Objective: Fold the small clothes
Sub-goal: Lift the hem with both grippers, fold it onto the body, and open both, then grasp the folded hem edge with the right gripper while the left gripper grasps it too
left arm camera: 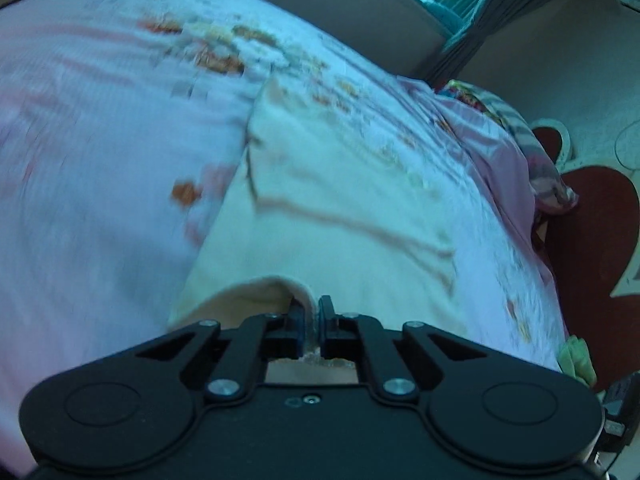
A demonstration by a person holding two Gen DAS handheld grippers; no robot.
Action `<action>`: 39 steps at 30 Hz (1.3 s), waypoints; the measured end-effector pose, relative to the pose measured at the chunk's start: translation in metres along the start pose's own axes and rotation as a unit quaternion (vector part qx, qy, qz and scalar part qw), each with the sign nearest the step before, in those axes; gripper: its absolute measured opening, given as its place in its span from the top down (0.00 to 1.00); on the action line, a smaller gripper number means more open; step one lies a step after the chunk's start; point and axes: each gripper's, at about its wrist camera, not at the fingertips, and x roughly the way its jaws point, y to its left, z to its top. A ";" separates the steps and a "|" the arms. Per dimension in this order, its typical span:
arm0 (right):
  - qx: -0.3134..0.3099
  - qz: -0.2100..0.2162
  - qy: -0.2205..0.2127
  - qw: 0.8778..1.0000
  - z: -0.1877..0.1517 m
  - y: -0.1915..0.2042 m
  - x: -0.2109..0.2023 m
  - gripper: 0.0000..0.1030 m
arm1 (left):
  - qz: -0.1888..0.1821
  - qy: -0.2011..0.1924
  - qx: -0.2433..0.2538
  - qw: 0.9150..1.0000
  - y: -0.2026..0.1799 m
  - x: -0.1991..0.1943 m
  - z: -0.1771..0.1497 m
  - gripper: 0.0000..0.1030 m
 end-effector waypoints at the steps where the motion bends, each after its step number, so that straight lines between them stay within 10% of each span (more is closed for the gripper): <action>1: 0.004 -0.005 -0.006 1.000 0.012 -0.001 0.007 0.94 | 0.003 -0.004 -0.001 1.000 -0.001 0.010 0.011 0.95; 10: 0.027 -0.037 0.023 0.999 0.068 -0.035 0.087 0.86 | 0.068 0.040 0.009 0.997 0.006 0.092 0.051 0.78; 14: -0.009 -0.036 -0.008 0.999 0.073 -0.036 0.073 0.27 | 0.066 0.019 0.031 0.997 0.007 0.071 0.056 0.63; 30: -0.112 -0.081 0.000 0.990 0.063 -0.025 0.104 0.53 | 0.104 0.046 0.151 0.982 0.004 0.114 0.057 0.63; 33: -0.127 -0.073 -0.004 0.989 0.062 -0.021 0.103 0.82 | 0.098 0.050 0.161 0.981 0.002 0.115 0.054 0.83; 39: -0.131 -0.058 0.017 0.990 0.066 -0.024 0.116 0.82 | 0.085 0.061 0.164 0.981 0.005 0.118 0.053 0.92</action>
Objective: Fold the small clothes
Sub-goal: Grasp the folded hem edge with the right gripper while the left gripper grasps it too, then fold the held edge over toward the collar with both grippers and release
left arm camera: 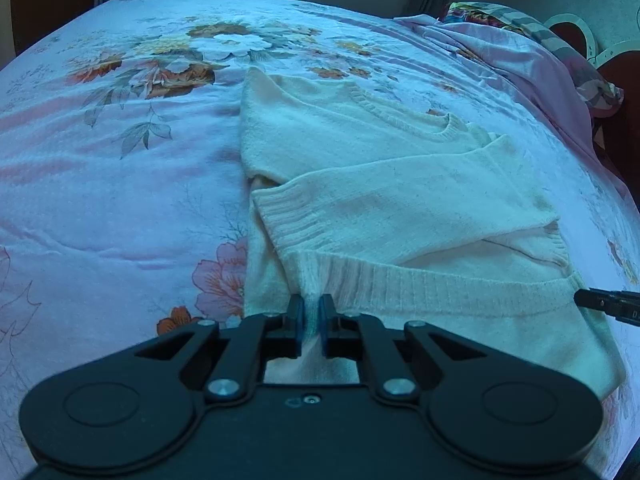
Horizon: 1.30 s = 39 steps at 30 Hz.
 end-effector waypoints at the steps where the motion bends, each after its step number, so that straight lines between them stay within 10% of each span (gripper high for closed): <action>1: 0.005 0.005 0.005 1.000 0.001 -0.002 0.003 0.82 | 0.001 0.003 0.001 1.000 0.000 0.002 0.000 0.91; 23: 0.025 0.024 -0.112 0.993 0.056 0.002 -0.038 0.97 | -0.025 -0.136 -0.038 0.990 -0.009 -0.044 0.049 0.95; 39: 0.030 -0.036 -0.128 0.991 0.186 -0.039 0.092 0.97 | 0.021 -0.154 -0.057 0.986 -0.012 0.071 0.180 0.95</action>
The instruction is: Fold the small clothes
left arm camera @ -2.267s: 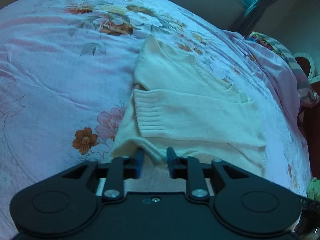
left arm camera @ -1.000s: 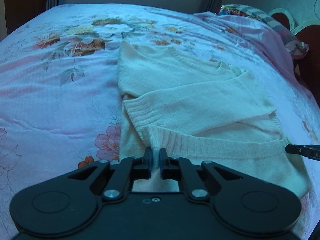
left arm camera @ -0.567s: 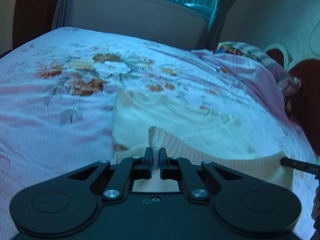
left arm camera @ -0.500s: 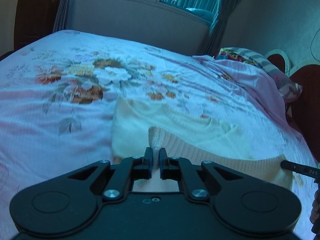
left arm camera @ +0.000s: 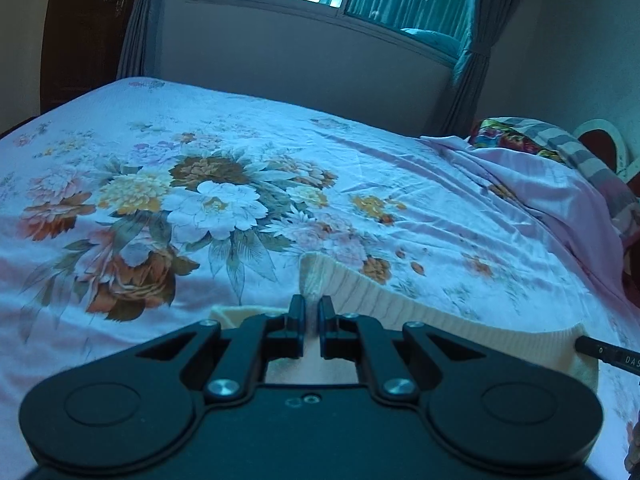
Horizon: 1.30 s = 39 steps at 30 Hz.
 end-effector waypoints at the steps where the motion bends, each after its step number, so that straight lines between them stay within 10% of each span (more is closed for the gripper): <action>1: 0.000 -0.006 0.006 1.000 0.001 -0.002 0.013 0.97 | 0.004 0.006 0.000 1.000 0.000 0.011 -0.001 0.95; 8: -0.040 -0.059 0.061 0.996 -0.023 -0.002 0.071 0.96 | 0.054 0.066 0.020 0.996 0.007 0.064 -0.028 0.84; 14: -0.019 -0.027 0.039 0.999 -0.019 0.004 0.011 0.96 | 0.029 0.046 0.024 0.998 0.014 0.005 -0.032 0.78; 21: -0.049 0.054 0.082 0.994 -0.093 0.056 -0.061 0.96 | -0.015 0.093 0.029 0.995 0.006 -0.057 -0.098 0.74; 31: -0.096 0.052 0.060 0.992 -0.132 0.089 -0.095 0.93 | 0.000 0.079 0.067 0.995 -0.016 -0.094 -0.129 0.74; 35: -0.113 0.062 0.078 0.989 -0.152 0.111 -0.092 0.44 | 0.006 0.086 0.099 0.991 -0.033 -0.089 -0.153 0.72; 39: -0.173 0.027 0.100 0.979 -0.171 0.123 -0.084 0.44 | 0.013 0.087 0.084 0.993 -0.031 -0.095 -0.151 0.73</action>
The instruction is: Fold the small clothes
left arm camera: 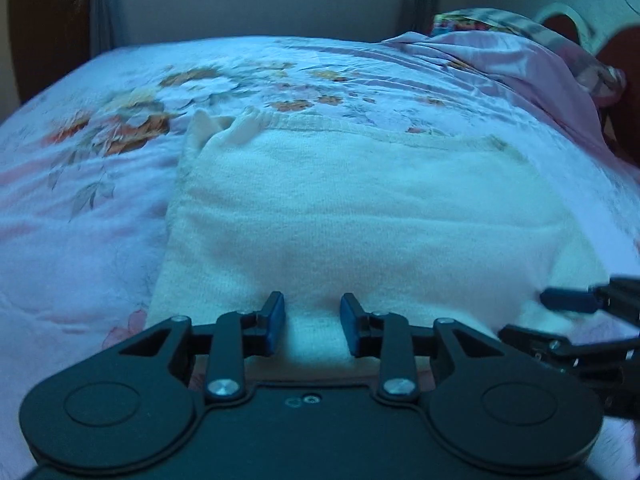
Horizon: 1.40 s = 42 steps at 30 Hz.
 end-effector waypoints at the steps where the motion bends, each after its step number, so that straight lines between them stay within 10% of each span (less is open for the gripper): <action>1: 0.016 0.007 -0.006 1.000 0.003 -0.001 -0.004 0.44 | -0.004 -0.001 -0.016 1.000 0.001 -0.003 0.003 0.73; 30: 0.111 -0.046 0.008 0.993 -0.013 -0.040 -0.024 0.44 | 0.042 0.044 0.005 0.998 -0.027 -0.005 0.000 0.67; 42: 0.112 -0.044 -0.037 0.992 0.053 -0.066 0.007 0.44 | 0.033 0.021 0.020 0.999 -0.029 0.036 0.053 0.59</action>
